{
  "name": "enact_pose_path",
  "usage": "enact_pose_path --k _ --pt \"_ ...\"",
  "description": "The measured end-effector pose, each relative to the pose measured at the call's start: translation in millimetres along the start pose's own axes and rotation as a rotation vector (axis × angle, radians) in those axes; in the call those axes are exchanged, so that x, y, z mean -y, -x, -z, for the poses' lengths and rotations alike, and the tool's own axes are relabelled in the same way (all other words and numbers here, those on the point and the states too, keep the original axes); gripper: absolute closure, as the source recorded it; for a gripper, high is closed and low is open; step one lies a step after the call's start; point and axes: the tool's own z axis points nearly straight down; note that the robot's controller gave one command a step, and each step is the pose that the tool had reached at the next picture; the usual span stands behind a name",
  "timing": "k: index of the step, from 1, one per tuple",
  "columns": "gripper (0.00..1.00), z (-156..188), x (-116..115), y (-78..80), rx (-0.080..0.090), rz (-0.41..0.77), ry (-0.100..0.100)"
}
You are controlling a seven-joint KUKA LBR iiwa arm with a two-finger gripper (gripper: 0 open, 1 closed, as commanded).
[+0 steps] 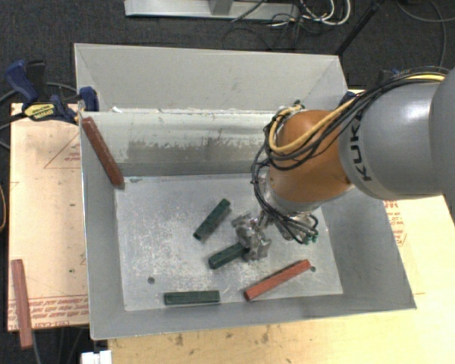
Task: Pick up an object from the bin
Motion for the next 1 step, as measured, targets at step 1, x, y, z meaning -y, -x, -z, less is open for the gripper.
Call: enact_pose_path --k 1 --pt "1.00 140.0 43.1 22.8 0.010 0.016 -0.006"
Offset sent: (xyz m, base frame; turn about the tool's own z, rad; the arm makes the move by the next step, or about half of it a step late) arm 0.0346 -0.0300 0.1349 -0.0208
